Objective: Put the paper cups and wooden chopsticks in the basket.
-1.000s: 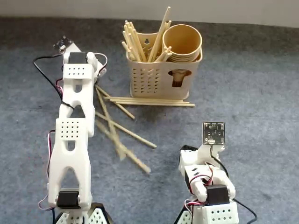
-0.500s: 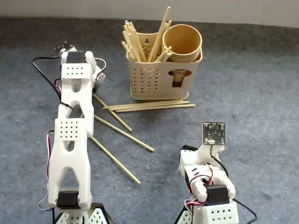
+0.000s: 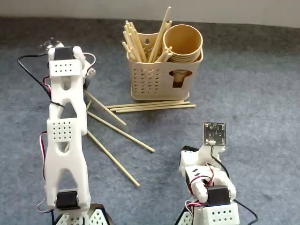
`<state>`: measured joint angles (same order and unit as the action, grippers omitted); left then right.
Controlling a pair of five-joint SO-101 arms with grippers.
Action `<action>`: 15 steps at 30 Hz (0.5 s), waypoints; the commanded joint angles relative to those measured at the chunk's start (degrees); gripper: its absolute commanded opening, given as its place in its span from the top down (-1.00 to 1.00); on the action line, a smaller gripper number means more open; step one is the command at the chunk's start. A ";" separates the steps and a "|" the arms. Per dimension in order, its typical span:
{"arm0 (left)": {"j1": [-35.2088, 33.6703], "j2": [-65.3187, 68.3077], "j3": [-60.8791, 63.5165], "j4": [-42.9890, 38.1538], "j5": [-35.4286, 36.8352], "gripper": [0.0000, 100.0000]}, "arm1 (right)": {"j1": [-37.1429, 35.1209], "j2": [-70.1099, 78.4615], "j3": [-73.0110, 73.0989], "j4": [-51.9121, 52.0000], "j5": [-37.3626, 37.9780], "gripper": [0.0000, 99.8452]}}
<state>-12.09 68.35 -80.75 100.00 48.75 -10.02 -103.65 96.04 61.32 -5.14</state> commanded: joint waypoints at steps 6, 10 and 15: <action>-0.48 -12.70 -0.31 0.88 -2.46 0.99 | 0.75 -0.75 8.48 0.22 -0.26 0.99; -0.31 -17.98 -0.31 0.88 -5.71 0.99 | 0.75 -0.75 8.48 0.22 -0.26 0.99; -0.40 -25.89 -0.66 0.79 -8.70 0.99 | 0.75 -0.75 8.48 0.22 -0.26 0.99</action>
<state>-12.35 52.18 -80.75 100.79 42.59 -10.02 -103.65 96.04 61.32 -5.14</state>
